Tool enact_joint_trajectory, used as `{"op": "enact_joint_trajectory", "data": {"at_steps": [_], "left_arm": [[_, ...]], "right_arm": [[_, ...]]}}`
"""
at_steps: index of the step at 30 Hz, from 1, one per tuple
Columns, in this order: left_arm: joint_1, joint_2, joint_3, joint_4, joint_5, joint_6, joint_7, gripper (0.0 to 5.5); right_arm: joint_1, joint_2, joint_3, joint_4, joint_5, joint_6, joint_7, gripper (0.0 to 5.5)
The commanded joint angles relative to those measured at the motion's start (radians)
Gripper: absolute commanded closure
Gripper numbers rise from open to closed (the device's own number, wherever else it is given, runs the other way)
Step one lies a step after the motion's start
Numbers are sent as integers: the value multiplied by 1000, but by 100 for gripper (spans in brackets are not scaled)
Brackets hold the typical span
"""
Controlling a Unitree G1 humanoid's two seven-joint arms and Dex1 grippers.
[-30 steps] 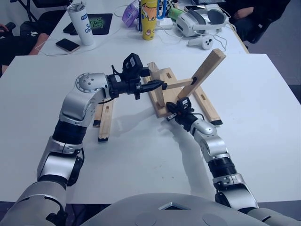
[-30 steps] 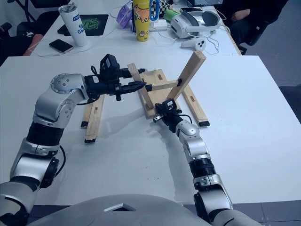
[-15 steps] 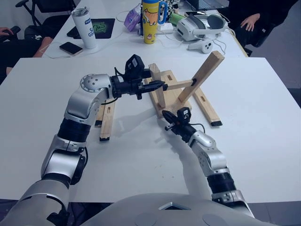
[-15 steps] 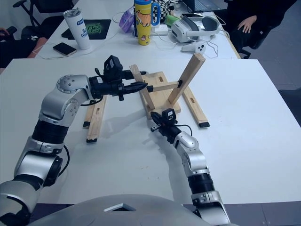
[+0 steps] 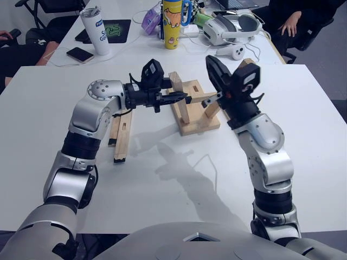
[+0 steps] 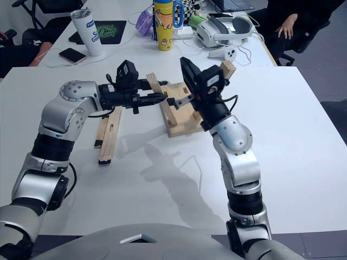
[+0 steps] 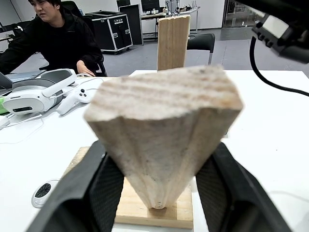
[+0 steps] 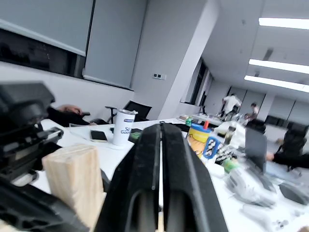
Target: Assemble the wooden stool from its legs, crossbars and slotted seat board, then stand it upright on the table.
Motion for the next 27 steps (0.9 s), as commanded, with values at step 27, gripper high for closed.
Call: {"op": "enact_joint_trajectory", "data": {"at_steps": [27], "left_arm": [[-107,45,-13,111,31,54,-144,348]], "right_arm": [[424,-75,55,269,-187,-445,-76,550]]}}
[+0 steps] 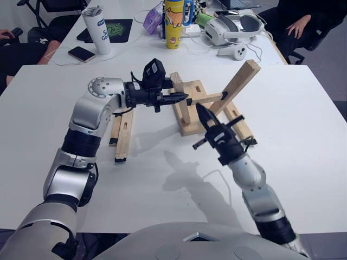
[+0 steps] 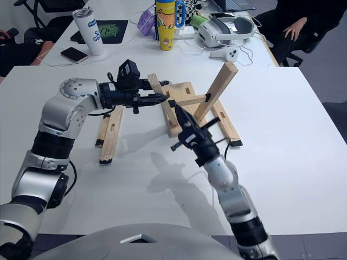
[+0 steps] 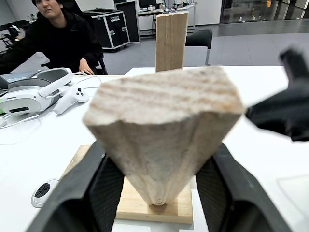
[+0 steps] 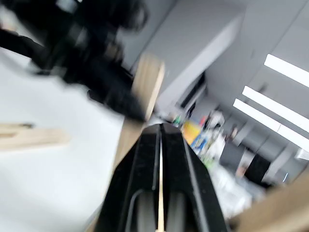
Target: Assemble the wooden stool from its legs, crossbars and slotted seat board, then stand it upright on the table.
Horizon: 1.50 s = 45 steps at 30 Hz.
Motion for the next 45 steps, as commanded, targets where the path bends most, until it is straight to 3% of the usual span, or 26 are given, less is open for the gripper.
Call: {"op": "enact_joint_trajectory", "data": {"at_steps": [1,12,18,24,28,29,39,41,45], "left_arm": [[-70,38,-2,69,4,52,-91,348],[-51,146,-25,-34,-2,99,-274,348],[28,162,-63,18,87,-24,-251,348],[181,150,-47,-79,60,-43,-186,348],[250,143,21,-132,36,-70,-94,348],[253,147,38,-135,42,-86,-71,312],[229,255,410,-117,-175,46,-18,193],[162,232,504,-118,-289,125,36,206],[-3,18,622,-206,-711,327,294,249]], "right_arm": [[1,19,-51,166,63,20,11,550],[-84,138,8,231,57,206,24,550],[-65,139,45,233,12,354,38,550],[-52,136,54,254,-2,427,41,550],[-26,128,38,253,-4,477,41,550],[-23,126,32,261,1,476,43,550],[3,138,-23,281,60,462,37,550],[-10,141,-28,307,70,454,37,550],[-20,144,-46,357,88,418,33,550]]}}
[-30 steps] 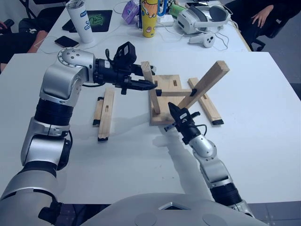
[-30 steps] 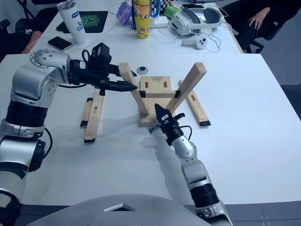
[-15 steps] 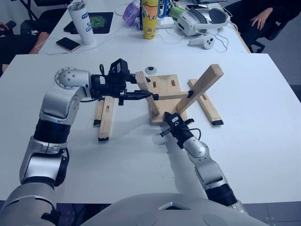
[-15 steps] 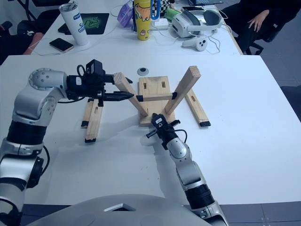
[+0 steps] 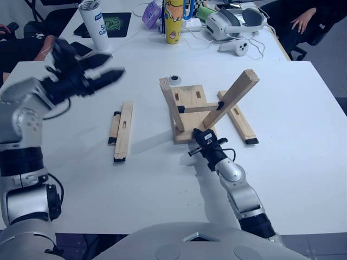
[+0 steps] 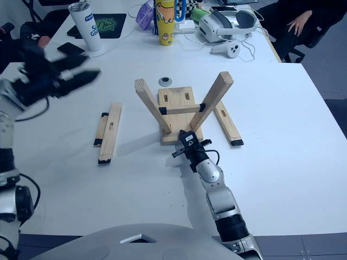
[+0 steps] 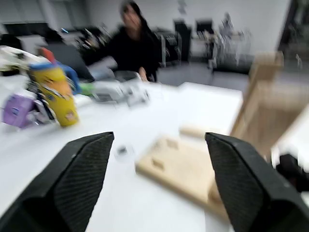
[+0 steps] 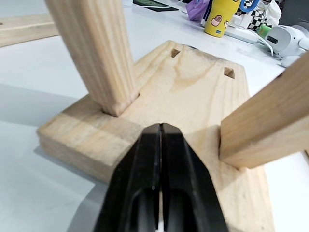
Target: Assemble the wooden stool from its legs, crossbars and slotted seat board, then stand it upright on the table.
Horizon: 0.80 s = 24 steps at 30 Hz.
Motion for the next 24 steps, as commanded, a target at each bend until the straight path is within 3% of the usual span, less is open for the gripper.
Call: {"op": "enact_joint_trajectory", "data": {"at_steps": [1,5,8,11,14,16,18,20,24], "left_arm": [[-148,-232,82,-111,-391,183,242,265],[-194,-351,118,-189,-494,96,456,324],[-384,-300,207,-168,-572,32,589,365],[-454,-291,206,-168,-618,33,632,408],[-233,-353,-53,-258,-500,127,593,448],[79,-250,-468,-284,-219,141,535,479],[303,-196,-631,-250,-80,151,557,506],[338,-196,-630,-246,-26,121,572,538],[134,-248,-568,-229,56,23,579,547]], "right_arm": [[41,-10,-29,134,10,36,-6,550],[23,-25,-7,184,-5,7,11,550],[5,-36,-5,212,-4,-12,22,550],[3,-44,-2,224,-8,-24,29,550],[0,-49,1,239,-9,-26,33,550],[-14,-44,10,240,-10,-19,36,550],[-33,-41,17,244,-9,-14,42,550],[-39,-43,16,247,-5,-8,44,550],[-39,-47,16,274,-3,1,47,550]]}}
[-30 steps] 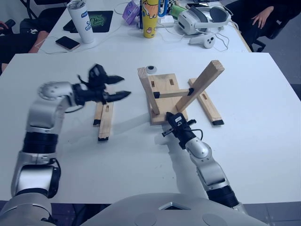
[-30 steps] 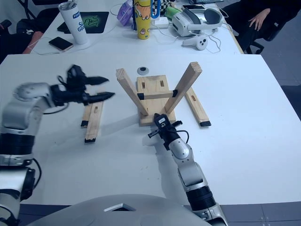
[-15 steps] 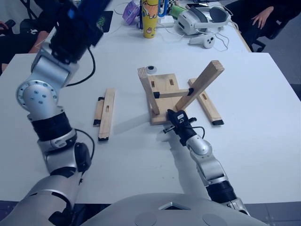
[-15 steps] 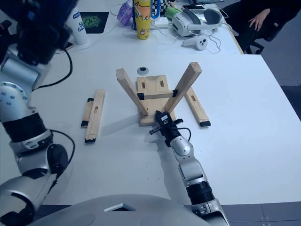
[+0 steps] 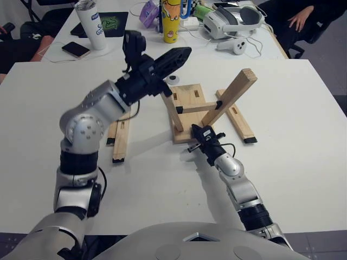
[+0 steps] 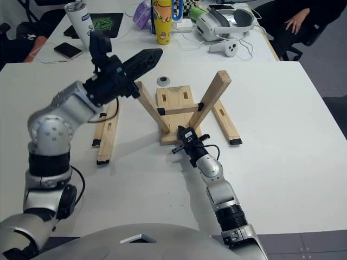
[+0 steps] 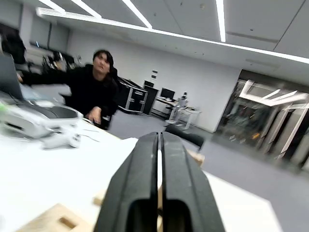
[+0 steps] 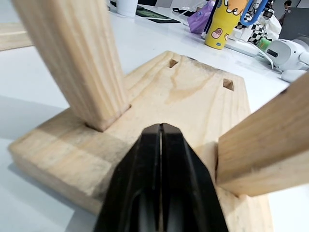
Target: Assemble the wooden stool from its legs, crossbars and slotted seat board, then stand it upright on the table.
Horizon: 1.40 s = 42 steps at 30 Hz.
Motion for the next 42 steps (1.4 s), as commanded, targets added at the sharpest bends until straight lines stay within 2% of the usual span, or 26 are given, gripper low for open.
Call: {"op": "enact_joint_trajectory", "data": {"at_steps": [1,5,7,10,13,15,17,19,21,22,23,25,28,31,35,42], "left_arm": [[13,-1,-135,103,238,3,30,547],[-173,-88,66,103,222,-153,83,547],[-290,-92,174,90,195,-211,106,547],[-532,-82,397,117,-6,-247,174,547],[-649,-113,479,140,-210,-204,226,547],[-552,-178,394,144,-239,-102,251,547],[-268,-210,154,158,-190,89,275,547],[45,-125,-111,136,-101,261,291,547],[287,36,-328,110,64,261,243,547],[330,103,-395,113,169,212,221,547],[331,134,-407,108,227,182,207,547],[210,105,-346,136,292,105,204,547],[-43,-21,-151,196,363,-112,288,547],[-157,-78,-21,137,423,-264,356,547],[-113,-107,46,44,543,-362,414,547],[151,-154,69,-59,668,-403,450,547]], "right_arm": [[44,-24,15,135,-23,120,27,550],[33,-21,14,159,-17,120,29,550],[30,-17,15,165,-15,117,27,550],[31,-13,15,170,-12,115,25,550],[40,-13,10,176,-10,109,19,550],[42,-15,7,173,-10,111,17,550],[34,-16,9,164,-12,118,22,550],[11,-14,13,174,-15,118,31,550],[-12,-10,1,184,-9,119,25,550],[-20,-7,-5,183,-7,122,21,550],[-27,-4,-7,182,-7,124,19,550],[-27,1,-14,188,-6,121,10,550],[-27,12,-13,206,-1,113,8,550],[-33,22,-3,219,0,106,18,550],[-66,45,7,239,1,96,20,550],[-190,65,2,387,4,3,36,550]]}}
